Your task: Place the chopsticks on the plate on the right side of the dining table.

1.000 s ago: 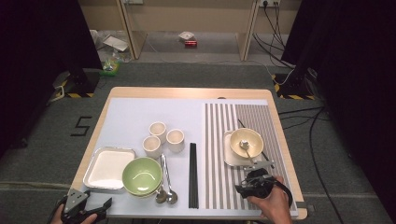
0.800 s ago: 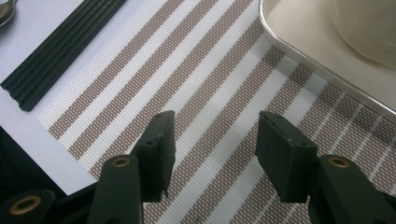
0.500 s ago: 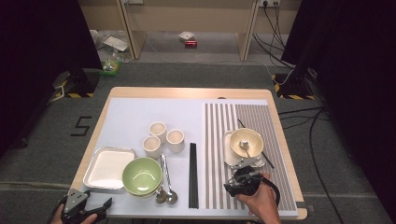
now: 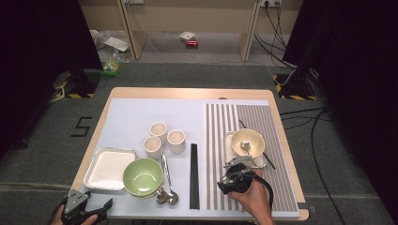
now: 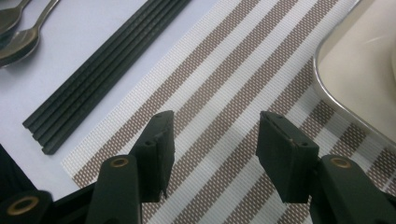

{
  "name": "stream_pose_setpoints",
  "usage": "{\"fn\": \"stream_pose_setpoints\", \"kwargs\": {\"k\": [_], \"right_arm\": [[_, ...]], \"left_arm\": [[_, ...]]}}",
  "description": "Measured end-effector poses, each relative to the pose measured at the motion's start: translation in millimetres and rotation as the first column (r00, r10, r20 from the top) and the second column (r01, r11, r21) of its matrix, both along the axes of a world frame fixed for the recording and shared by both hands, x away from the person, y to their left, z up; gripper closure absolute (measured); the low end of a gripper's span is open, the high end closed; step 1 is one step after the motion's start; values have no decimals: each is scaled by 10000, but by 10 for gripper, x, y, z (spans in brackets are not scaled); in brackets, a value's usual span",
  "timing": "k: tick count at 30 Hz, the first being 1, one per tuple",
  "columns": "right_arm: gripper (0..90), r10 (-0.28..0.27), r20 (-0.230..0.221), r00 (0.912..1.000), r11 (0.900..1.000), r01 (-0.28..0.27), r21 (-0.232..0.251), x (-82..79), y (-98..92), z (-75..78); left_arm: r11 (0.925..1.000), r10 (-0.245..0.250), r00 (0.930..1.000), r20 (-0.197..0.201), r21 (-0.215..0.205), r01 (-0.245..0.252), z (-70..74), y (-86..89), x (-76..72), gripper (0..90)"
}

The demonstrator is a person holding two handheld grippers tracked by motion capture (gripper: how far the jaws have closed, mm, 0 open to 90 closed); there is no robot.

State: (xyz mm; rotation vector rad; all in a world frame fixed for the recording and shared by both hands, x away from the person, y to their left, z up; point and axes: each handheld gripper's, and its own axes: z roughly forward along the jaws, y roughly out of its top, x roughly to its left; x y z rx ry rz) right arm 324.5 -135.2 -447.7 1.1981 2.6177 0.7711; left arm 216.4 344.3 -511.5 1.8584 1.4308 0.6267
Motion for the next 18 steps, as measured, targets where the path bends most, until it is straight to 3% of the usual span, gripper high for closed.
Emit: {"fn": "stream_pose_setpoints", "kwargs": {"k": [18], "right_arm": [[466,336,-12,9994,9994,-336,10,144,375,-36]], "left_arm": [[10000,-18,10000,-13,26,18,2,2,3,113]]}}
